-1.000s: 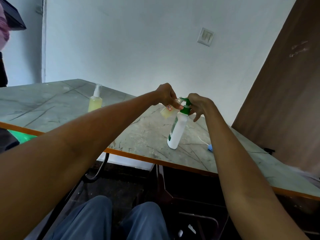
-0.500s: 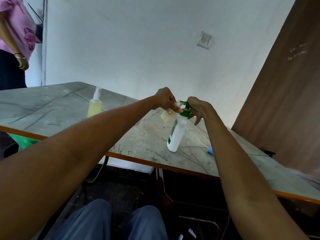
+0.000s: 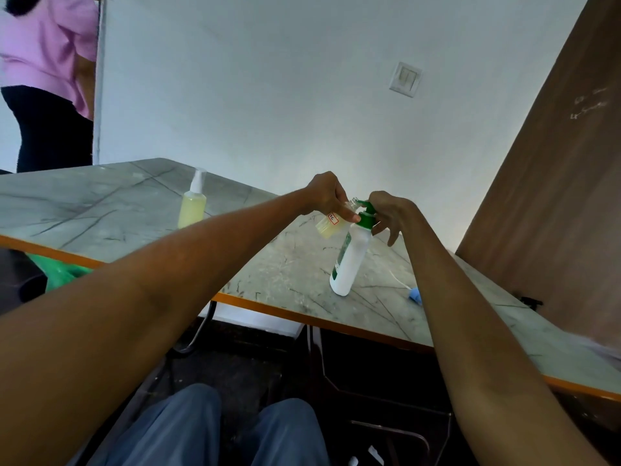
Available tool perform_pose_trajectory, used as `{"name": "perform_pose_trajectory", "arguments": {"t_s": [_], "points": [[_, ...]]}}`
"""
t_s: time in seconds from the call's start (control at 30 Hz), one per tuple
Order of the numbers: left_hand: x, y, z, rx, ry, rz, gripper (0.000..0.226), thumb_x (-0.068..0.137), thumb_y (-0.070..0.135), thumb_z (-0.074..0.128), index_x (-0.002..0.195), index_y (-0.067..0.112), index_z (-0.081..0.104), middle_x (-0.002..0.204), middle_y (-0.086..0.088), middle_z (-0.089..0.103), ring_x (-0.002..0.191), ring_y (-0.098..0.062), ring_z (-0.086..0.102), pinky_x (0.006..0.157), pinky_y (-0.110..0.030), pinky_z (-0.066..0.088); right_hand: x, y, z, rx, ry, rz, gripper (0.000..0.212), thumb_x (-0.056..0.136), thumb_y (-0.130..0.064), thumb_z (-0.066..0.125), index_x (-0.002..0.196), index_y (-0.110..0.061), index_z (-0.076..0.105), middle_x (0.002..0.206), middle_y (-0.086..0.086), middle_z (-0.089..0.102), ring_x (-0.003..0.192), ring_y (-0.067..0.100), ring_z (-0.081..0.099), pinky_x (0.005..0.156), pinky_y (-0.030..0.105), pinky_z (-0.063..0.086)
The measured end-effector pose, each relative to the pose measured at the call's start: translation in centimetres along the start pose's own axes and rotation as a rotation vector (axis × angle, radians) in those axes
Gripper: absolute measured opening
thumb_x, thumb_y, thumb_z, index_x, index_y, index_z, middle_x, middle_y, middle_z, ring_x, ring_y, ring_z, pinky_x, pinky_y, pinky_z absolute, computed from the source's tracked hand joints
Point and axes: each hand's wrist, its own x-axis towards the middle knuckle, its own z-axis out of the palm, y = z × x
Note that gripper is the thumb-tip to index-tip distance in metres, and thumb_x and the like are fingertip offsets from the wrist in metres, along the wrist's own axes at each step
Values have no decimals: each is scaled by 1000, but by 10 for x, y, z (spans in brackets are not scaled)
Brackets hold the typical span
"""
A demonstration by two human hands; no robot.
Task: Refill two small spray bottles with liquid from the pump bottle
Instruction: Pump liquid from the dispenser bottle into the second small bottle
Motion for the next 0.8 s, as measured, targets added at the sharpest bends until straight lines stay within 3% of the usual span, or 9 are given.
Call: {"name": "perform_pose_trajectory", "arguments": {"t_s": [0.13, 0.23, 0.3, 0.5, 0.67, 0.8], "points": [[2, 4, -2, 21, 12, 11, 23, 62, 27, 85, 63, 14, 65, 64, 3, 59, 58, -5, 51, 55, -11, 41, -4, -2, -2, -6, -32, -19, 33, 91, -17, 19, 101, -2, 47, 106, 16, 55, 87, 30, 57, 100, 61, 29], [5, 6, -1, 25, 2, 13, 31, 64, 28, 83, 79, 5, 72, 66, 4, 60, 60, -6, 52, 56, -12, 41, -2, 0, -5, 19, -41, -15, 35, 92, -18, 17, 99, -2, 48, 111, 16, 53, 95, 30, 53, 102, 62, 27], [3, 8, 0, 35, 0, 22, 40, 65, 30, 82, 90, 0, 73, 66, 5, 59, 60, -6, 52, 55, -9, 40, 3, 4, -7, 53, -58, -15, 41, 93, -21, 16, 111, -1, 47, 118, 16, 51, 100, 29, 50, 102, 62, 27], [4, 0, 1, 56, -12, 31, 41, 65, 29, 82, 91, 0, 73, 64, 7, 59, 57, -5, 51, 42, 1, 35, 4, 5, -1, 60, -64, 2, 44, 94, -21, 15, 115, -3, 49, 126, 17, 51, 101, 29, 50, 99, 63, 31], [3, 3, -1, 49, -4, 24, 42, 66, 28, 81, 95, -1, 72, 65, 7, 58, 58, -6, 52, 46, -4, 39, 1, 4, -4, 63, -86, -7, 46, 91, -20, 16, 119, -1, 47, 122, 17, 51, 99, 30, 51, 102, 62, 27], [4, 7, -3, 42, -12, 23, 44, 66, 27, 81, 97, -2, 71, 68, 6, 59, 61, -7, 55, 48, -5, 43, -4, -1, -6, 37, -44, -12, 40, 92, -20, 16, 109, -1, 46, 110, 14, 54, 81, 26, 57, 103, 62, 27]]}}
